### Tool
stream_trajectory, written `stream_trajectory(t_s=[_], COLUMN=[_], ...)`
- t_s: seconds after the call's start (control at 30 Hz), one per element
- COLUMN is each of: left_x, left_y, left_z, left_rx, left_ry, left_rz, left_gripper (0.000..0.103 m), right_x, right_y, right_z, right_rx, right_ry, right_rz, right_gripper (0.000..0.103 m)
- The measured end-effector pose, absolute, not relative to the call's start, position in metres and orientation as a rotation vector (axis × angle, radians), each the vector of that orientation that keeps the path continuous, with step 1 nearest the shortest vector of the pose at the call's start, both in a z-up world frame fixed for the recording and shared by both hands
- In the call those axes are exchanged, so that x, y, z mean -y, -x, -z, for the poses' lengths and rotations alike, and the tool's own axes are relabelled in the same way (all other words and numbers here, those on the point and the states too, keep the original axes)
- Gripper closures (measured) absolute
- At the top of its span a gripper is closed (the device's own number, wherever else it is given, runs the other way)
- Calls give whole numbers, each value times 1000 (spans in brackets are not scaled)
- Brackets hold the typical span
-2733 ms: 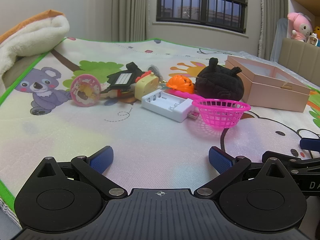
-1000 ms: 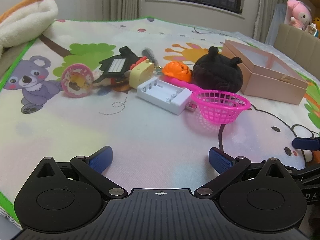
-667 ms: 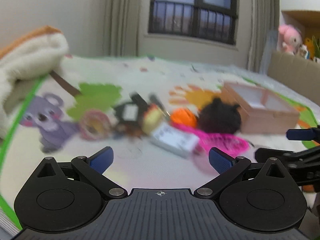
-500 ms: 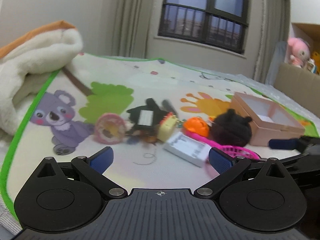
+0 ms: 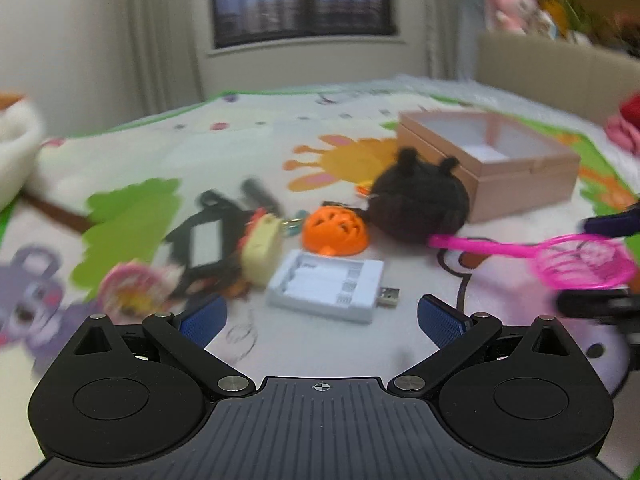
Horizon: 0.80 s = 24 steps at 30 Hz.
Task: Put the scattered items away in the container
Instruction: 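Grasp the pink mesh basket scoop by its rim with the right tool, then grasp the white battery charger with the left tool while the right tool holds the scoop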
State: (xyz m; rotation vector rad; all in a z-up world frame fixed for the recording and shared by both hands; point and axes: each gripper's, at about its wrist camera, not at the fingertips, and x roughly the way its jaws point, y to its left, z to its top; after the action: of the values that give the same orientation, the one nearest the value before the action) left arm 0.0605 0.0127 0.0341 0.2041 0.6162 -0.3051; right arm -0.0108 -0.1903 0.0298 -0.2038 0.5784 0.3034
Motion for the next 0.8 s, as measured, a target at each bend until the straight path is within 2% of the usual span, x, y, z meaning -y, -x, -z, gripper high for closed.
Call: stream_trajectory(t_s=[0.37,0.57,0.7,0.8], left_x=[14,36,51,55], left_y=[-111,-78,-44,-26], left_z=[-14,-15,-17,-21], left_rx=[-709,-675,-670,-680], left_ry=[-330,-380,-389,-342], left_rz=[373,477,549,593], left_gripper=[0,1,11,5], right_x=[250,251,249,250], right_y=[34,35,42,50], right_z=[-25,-17,-14,-14], right_rx=[-597,-605,-599,-596], right_ry=[110,95,97,112], right_rz=[-201,-225,-237,-254], right_gripper=[20,20,20,20])
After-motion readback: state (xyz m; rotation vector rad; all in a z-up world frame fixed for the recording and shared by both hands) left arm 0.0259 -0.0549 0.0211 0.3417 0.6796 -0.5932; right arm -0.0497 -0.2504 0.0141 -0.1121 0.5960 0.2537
